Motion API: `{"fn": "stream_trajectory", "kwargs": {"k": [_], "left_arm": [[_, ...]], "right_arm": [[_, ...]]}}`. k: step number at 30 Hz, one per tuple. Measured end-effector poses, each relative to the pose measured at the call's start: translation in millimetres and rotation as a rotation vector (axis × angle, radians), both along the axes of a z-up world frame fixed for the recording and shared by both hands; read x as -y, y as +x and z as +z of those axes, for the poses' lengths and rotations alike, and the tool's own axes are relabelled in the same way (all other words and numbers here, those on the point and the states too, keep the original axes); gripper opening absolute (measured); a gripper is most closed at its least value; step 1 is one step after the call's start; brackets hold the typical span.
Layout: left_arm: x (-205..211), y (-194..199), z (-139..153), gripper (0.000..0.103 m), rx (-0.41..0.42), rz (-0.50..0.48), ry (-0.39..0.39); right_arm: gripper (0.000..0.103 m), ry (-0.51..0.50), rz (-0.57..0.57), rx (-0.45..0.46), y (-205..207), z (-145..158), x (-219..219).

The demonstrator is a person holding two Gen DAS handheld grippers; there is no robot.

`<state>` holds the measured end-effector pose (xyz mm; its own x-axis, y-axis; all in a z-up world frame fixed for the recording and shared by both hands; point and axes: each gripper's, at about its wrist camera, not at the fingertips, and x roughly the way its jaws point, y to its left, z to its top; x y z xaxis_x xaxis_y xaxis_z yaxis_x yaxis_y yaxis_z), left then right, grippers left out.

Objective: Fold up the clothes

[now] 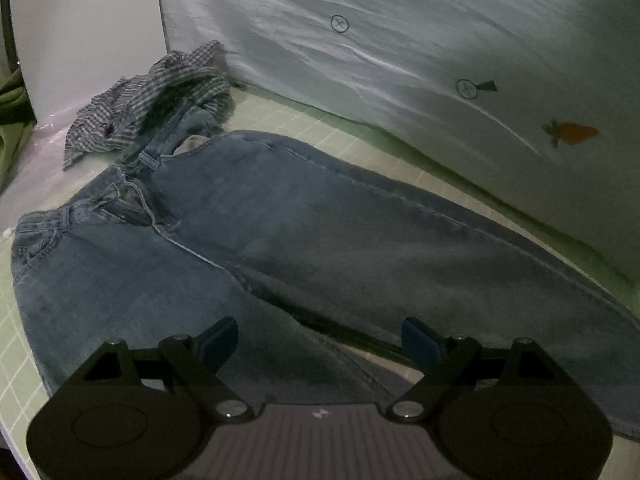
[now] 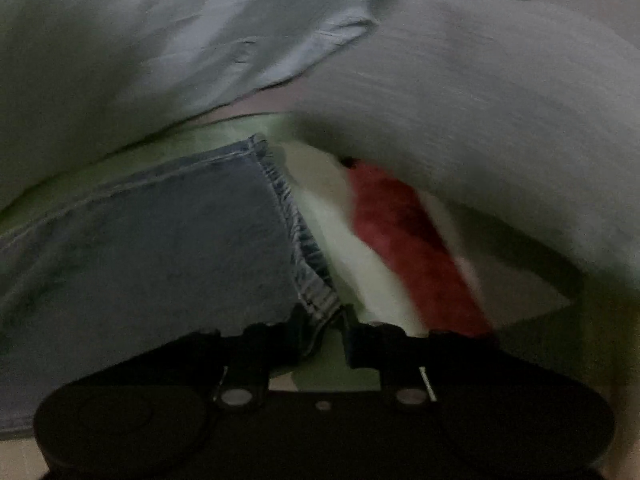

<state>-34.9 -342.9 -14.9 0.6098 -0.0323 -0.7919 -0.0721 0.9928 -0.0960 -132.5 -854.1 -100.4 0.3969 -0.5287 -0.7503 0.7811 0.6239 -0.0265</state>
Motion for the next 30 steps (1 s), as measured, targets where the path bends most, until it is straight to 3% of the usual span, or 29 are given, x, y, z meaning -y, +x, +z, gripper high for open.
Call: {"fn": "stream_trajectory", "kwargs": {"k": [3,7,9,11,16,20,26,30], "left_arm": [[-10,-11,2,0.089,-0.002,0.009,-0.019],[-24,-28,8,0.089,0.011,0.03,-0.047],[-31,-39,9,0.091,0.012,0.032,-0.05],[-37,-52,9,0.092,0.012,0.032,-0.053],[-54,-82,8,0.092,0.011,0.033,-0.06],[-69,-104,7,0.092,-0.006,0.032,-0.049],[-86,-118,6,0.093,-0.022,0.036,-0.042],[-88,-124,5,0.093,-0.033,0.002,-0.033]], "right_arm": [[0.02,0.014,-0.023,0.008,-28,1,-4],[0.036,0.046,-0.007,0.031,-52,6,-8],[0.046,0.079,0.041,0.083,-65,15,-15],[0.063,0.101,0.103,0.142,-83,23,-27],[0.083,0.159,0.144,0.206,-130,30,-59],[0.083,0.224,0.049,0.231,-173,25,-63],[0.083,0.412,-0.174,0.343,-248,9,-73],[0.084,0.454,-0.229,0.386,-276,2,-94]]}}
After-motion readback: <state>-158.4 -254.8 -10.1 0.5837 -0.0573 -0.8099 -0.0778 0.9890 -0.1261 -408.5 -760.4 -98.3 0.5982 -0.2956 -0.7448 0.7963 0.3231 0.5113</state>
